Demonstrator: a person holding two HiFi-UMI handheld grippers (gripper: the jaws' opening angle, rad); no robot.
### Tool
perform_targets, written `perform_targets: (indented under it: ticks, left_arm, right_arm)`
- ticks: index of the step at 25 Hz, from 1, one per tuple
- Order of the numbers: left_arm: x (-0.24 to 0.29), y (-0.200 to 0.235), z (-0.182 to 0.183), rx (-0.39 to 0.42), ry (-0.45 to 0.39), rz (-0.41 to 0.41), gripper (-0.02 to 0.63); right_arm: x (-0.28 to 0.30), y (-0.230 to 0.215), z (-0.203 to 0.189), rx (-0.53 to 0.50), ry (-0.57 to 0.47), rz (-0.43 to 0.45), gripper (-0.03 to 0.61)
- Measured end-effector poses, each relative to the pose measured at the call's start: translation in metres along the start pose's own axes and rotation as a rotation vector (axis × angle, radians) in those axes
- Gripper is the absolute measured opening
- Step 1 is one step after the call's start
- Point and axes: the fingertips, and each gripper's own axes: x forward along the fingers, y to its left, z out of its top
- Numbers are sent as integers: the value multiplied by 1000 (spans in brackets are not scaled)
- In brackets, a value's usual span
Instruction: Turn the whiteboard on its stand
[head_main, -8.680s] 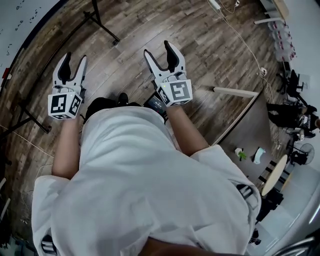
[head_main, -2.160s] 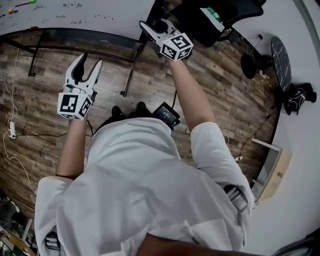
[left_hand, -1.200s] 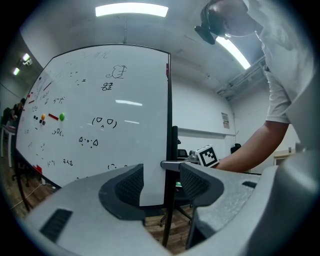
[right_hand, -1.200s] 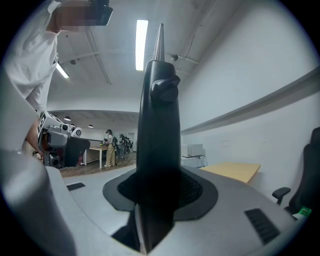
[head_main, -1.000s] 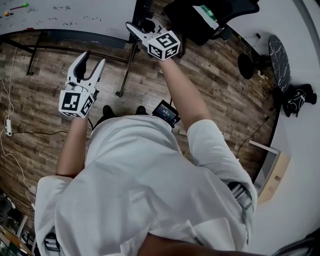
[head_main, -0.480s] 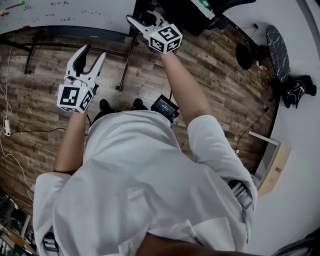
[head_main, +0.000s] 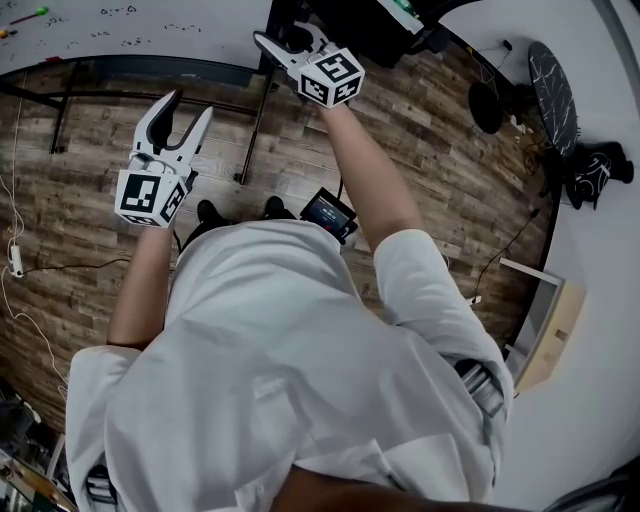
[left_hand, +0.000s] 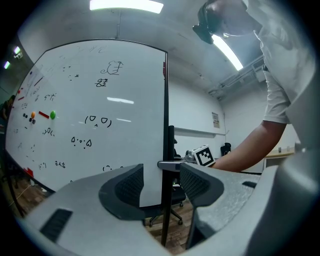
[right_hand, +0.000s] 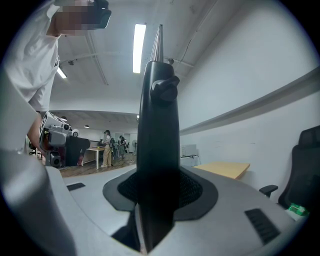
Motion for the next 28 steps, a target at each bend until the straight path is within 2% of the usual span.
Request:
perform_targets:
  ticks: [28]
  left_arm:
    - [5,-12,0,-19,-9,3,233]
  right_arm:
    - [-9,-2,-4,-17,25,-3,158]
